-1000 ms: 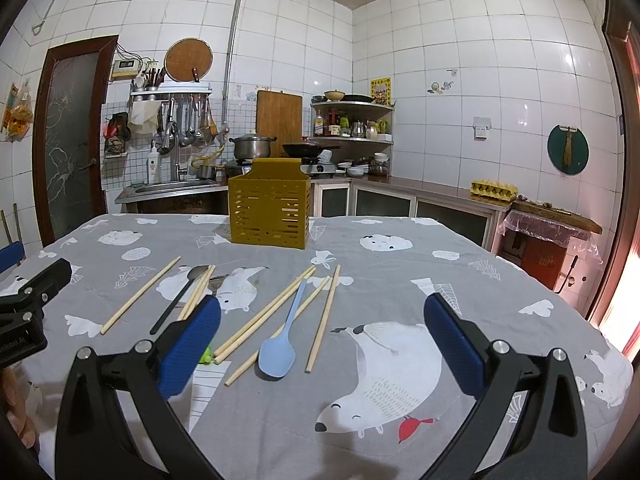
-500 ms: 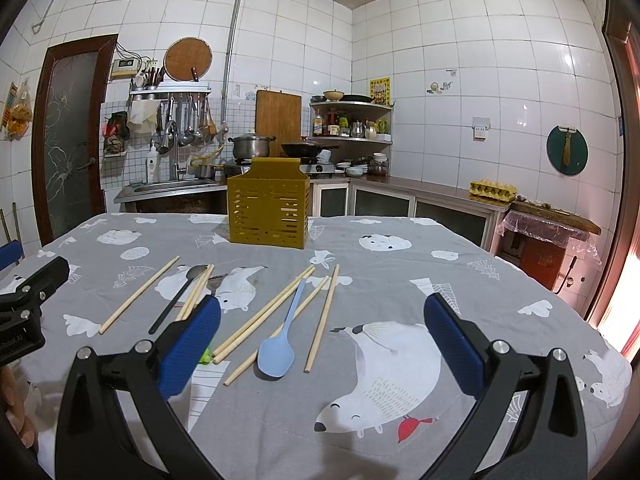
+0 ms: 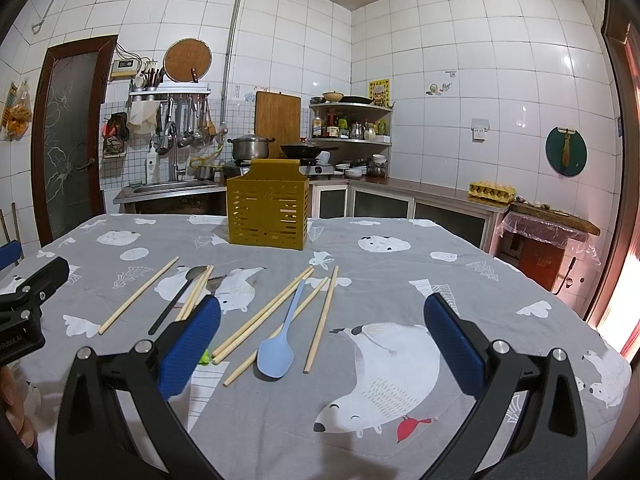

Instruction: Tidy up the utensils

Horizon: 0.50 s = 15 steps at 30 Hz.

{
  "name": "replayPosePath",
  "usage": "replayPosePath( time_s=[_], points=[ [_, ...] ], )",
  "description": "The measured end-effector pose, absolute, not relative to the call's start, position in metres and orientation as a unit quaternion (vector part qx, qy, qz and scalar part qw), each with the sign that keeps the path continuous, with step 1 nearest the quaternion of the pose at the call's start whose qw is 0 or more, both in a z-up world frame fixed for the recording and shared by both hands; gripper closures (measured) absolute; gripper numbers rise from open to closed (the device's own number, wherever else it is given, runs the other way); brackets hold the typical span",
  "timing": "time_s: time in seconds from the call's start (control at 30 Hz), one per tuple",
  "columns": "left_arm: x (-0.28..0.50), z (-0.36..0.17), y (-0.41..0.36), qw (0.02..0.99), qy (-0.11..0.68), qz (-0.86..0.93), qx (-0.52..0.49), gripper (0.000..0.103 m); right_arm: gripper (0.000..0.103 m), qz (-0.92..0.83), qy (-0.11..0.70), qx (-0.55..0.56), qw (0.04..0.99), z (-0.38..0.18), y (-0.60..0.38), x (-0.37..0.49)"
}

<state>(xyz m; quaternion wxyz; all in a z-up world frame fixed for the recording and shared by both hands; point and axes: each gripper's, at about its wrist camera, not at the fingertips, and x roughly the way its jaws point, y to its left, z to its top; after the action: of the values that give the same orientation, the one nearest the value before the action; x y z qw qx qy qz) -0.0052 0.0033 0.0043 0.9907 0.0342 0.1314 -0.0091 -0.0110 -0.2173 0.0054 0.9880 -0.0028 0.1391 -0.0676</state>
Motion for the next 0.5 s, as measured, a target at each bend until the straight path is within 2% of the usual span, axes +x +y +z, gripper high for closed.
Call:
replayPosePath(
  time_s=[0.5],
  points=[
    [-0.0053,0.0039,0.0031,0.991,0.131,-0.009,0.035,0.005,0.004,-0.068,0.138,-0.005,0.988,0.0058,-0.2185,-0.0114]
  ],
)
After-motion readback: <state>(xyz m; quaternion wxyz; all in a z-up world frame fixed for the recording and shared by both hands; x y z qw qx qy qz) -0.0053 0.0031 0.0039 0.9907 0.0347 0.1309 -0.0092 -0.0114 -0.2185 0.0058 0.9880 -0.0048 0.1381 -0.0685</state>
